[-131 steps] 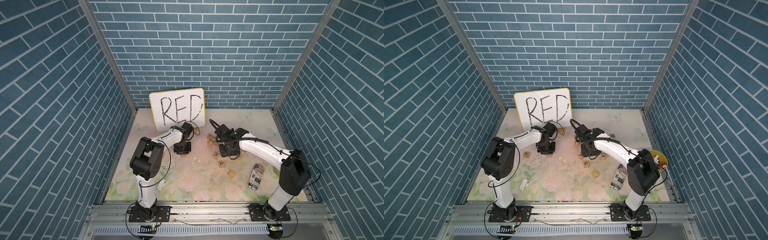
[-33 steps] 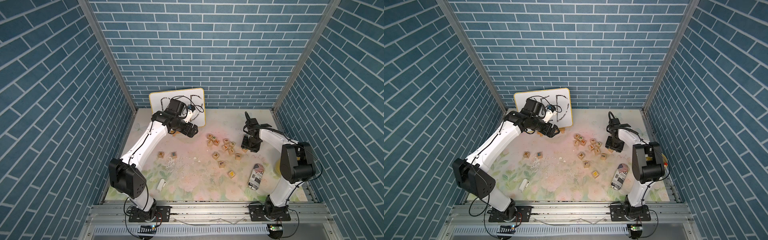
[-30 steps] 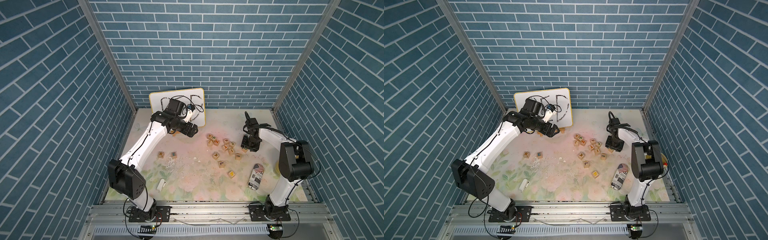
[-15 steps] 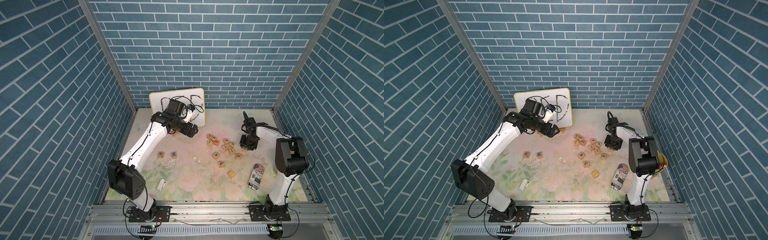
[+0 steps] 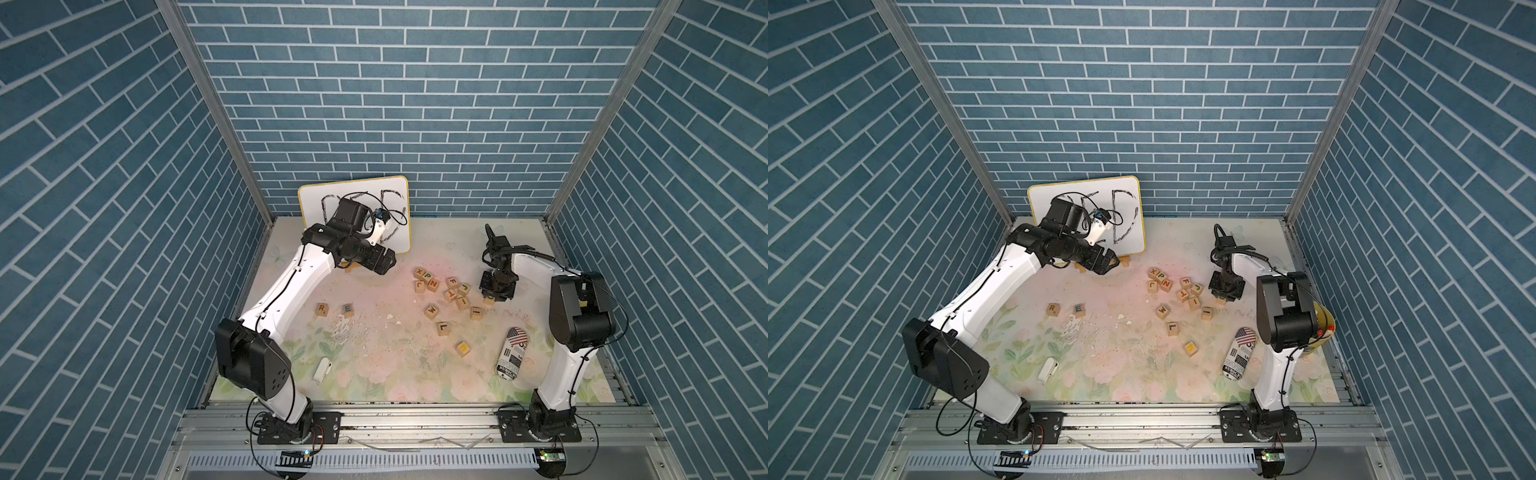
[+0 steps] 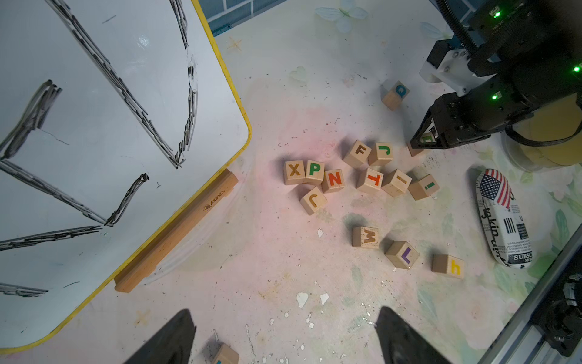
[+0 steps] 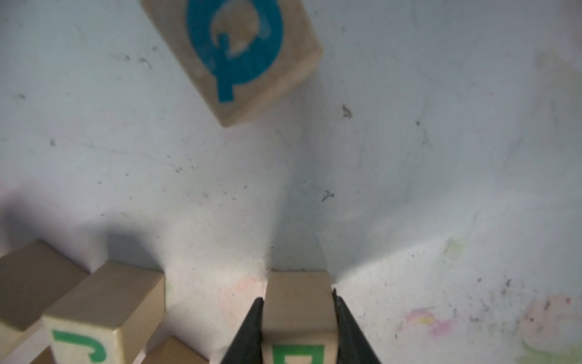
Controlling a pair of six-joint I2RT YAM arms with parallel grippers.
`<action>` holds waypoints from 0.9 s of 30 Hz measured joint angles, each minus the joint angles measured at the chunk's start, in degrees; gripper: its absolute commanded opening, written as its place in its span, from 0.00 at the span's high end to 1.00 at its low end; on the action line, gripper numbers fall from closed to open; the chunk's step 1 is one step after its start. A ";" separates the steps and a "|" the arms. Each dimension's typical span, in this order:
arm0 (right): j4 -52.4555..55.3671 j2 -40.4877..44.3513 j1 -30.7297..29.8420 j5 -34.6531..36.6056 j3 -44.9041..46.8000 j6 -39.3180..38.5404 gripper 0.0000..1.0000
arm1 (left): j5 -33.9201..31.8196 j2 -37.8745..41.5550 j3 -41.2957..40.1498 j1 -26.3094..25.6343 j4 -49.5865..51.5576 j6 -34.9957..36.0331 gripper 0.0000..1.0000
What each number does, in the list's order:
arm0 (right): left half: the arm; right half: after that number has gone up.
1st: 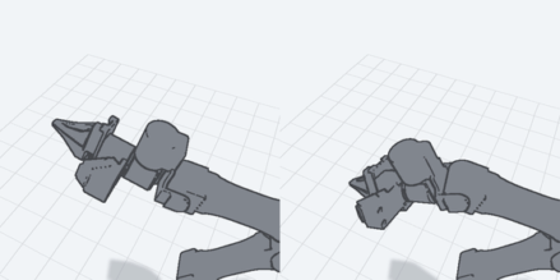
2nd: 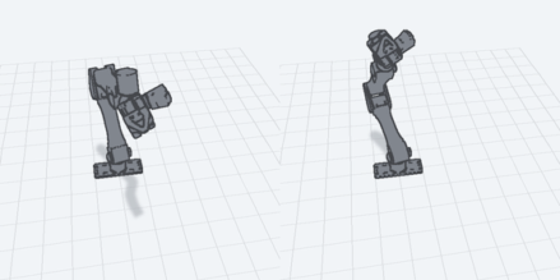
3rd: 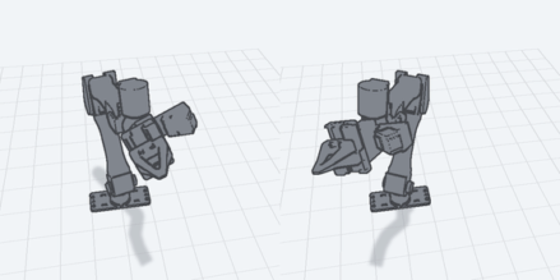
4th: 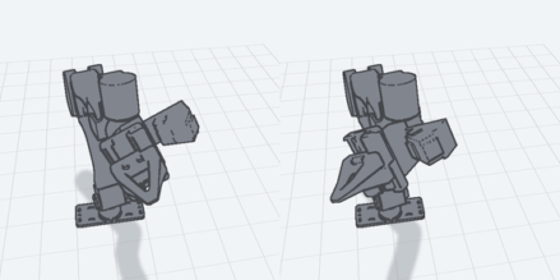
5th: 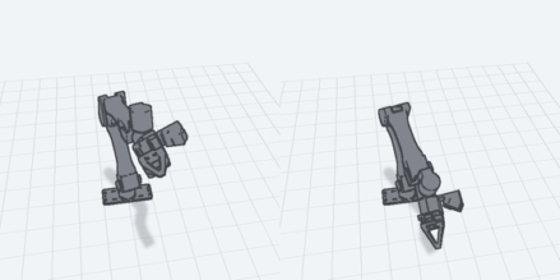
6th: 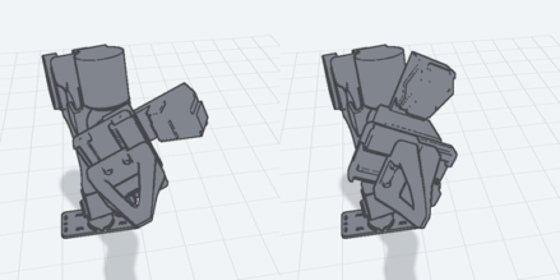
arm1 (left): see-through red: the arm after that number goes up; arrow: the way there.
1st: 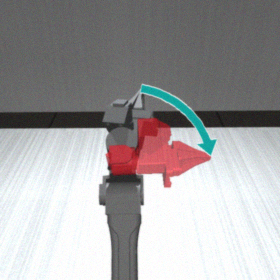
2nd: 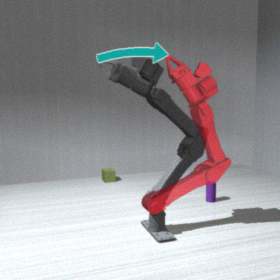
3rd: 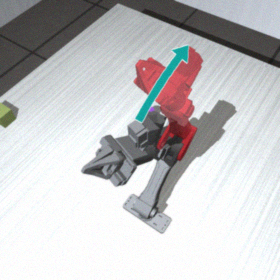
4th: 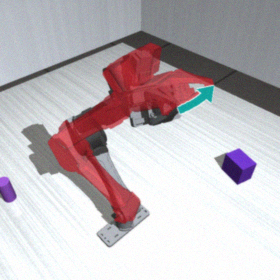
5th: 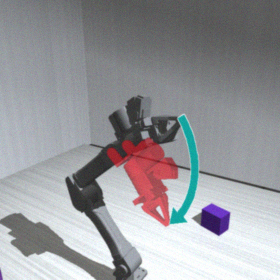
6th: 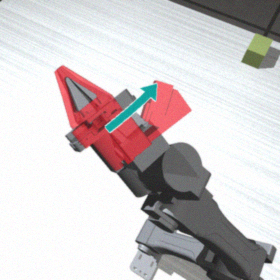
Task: Assemble the uppercase word "red" with letter blocks
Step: Pick up the letter block from the center of the board.
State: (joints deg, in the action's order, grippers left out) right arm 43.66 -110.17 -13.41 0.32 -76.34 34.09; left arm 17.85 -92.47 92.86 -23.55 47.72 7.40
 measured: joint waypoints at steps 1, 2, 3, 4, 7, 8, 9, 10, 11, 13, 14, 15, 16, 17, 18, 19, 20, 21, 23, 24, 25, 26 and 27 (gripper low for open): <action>0.02 0.00 -0.09 0.13 0.00 -0.04 0.70 | 0.00 0.00 0.00 0.00 0.00 0.00 0.08; 0.00 0.00 -0.17 0.24 0.00 -0.04 0.69 | -0.02 0.00 0.00 0.00 0.00 0.04 0.08; 0.00 0.00 -0.24 0.35 0.00 -0.04 0.67 | -0.04 0.00 0.00 0.00 0.02 0.11 0.08; 0.00 0.00 -0.33 0.50 0.02 -0.04 0.66 | -0.17 0.00 0.00 0.00 0.04 0.20 0.08; -0.11 0.00 -0.55 0.87 0.13 -0.07 0.65 | -0.44 0.11 0.00 0.00 0.09 0.59 0.08; -0.17 0.00 -0.59 0.98 0.17 -0.09 0.65 | -0.48 0.24 0.00 0.00 0.13 0.76 0.08; -0.20 0.00 -0.63 1.03 0.17 -0.09 0.66 | -0.63 0.39 0.00 0.00 0.17 0.83 0.08; -0.22 0.00 -0.66 1.07 0.20 -0.13 0.69 | -0.68 0.66 0.00 0.00 0.20 0.98 0.08; -0.22 0.00 -0.68 1.14 0.20 -0.31 0.71 | -0.74 0.90 0.00 0.00 0.20 1.03 0.08; -0.22 0.00 -0.76 1.25 0.20 -0.74 0.76 | -0.87 1.33 0.00 0.00 0.22 1.11 0.08; -0.20 0.00 -0.83 1.33 0.20 -0.94 0.78 | -0.94 1.51 0.00 0.00 0.22 1.20 0.07; -0.20 0.00 -0.90 1.40 0.20 -1.05 0.78 | -1.05 1.62 0.00 0.00 0.24 1.25 0.07; -0.20 0.02 -0.98 1.46 0.20 -1.14 0.79 | -1.16 1.64 0.00 0.00 0.28 1.36 0.07; -0.20 0.04 -1.09 1.57 0.20 -1.25 0.79 | -1.31 1.66 0.00 0.02 0.39 1.42 0.07; -0.15 0.11 -1.20 1.57 0.22 -1.42 0.79 | -1.46 1.68 0.00 0.07 0.46 1.49 0.07; 0.00 0.15 -1.38 1.53 0.24 -1.55 0.79 | -1.64 1.73 0.00 0.07 0.50 1.55 0.07; 0.22 0.26 -1.66 1.55 0.28 -1.60 0.79 | -1.77 1.79 0.00 0.09 0.52 1.66 0.07; 0.48 0.39 -1.92 1.55 0.28 -1.64 0.79 | -1.77 1.86 0.00 0.15 0.57 1.79 0.07; 1.16 1.09 -2.64 1.62 0.28 -2.08 0.79 | -2.03 2.19 0.00 0.28 0.90 2.27 0.07; 1.53 1.60 -3.04 1.64 0.28 -2.38 0.79 | -2.16 2.43 0.00 0.37 1.11 2.43 0.07; 2.01 2.36 -3.61 1.68 0.26 -2.64 0.79 | -2.21 2.78 0.02 0.52 1.38 2.62 0.07; 2.60 3.08 -4.22 1.84 0.13 -2.78 0.79 | -2.23 3.15 0.11 0.72 1.68 2.80 0.07; 3.39 3.80 -4.96 1.99 -0.20 -2.97 0.79 | -2.29 3.50 0.17 0.92 1.77 2.93 0.07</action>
State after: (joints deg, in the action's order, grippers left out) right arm 47.05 -106.37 -18.37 2.31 -76.53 31.11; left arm 15.55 -88.97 93.03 -22.63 49.50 10.33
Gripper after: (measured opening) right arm 0.326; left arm 0.928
